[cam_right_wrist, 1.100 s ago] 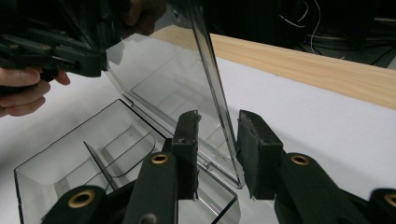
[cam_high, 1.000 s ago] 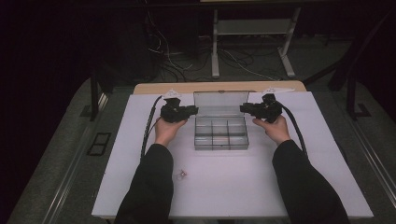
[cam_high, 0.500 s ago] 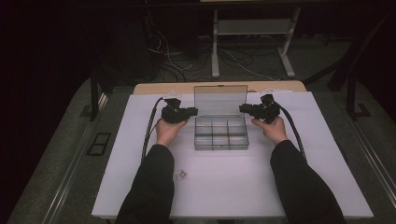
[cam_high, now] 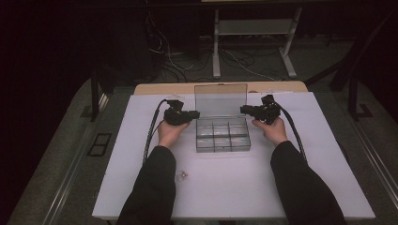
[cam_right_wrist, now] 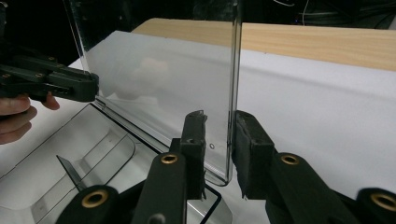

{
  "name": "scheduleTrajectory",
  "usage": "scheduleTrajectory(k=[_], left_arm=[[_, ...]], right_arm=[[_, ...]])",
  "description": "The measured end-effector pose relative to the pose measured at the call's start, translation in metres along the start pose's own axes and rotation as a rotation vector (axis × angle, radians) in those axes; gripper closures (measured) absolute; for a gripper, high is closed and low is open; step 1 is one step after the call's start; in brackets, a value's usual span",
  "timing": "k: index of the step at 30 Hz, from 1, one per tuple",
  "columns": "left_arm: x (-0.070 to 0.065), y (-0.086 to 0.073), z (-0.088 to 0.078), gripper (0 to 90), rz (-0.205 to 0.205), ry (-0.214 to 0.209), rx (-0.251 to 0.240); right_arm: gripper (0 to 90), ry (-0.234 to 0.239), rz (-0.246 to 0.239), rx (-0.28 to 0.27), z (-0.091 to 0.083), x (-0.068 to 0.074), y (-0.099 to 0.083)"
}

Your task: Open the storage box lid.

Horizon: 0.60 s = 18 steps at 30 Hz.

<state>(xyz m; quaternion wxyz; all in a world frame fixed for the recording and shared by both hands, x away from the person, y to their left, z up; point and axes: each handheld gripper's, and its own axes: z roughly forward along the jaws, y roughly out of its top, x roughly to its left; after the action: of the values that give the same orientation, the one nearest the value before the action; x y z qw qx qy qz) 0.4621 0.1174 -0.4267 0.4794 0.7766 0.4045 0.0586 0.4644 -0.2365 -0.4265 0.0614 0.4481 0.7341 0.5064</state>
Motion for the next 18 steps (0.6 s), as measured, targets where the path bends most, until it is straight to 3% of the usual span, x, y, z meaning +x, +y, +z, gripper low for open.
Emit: scheduleTrajectory(k=[4,18], left_arm=[[0.0020,-0.0009,0.0014,76.9,-0.026,-0.012,-0.005],[0.0035,-0.0017,0.0030,73.9,-0.050,-0.022,-0.006]], right_arm=[[74.2,-0.012,0.013,0.013,0.0022,-0.0003,-0.0014],[74.3,-0.017,0.054,0.041,0.0063,-0.0013,-0.0056]])
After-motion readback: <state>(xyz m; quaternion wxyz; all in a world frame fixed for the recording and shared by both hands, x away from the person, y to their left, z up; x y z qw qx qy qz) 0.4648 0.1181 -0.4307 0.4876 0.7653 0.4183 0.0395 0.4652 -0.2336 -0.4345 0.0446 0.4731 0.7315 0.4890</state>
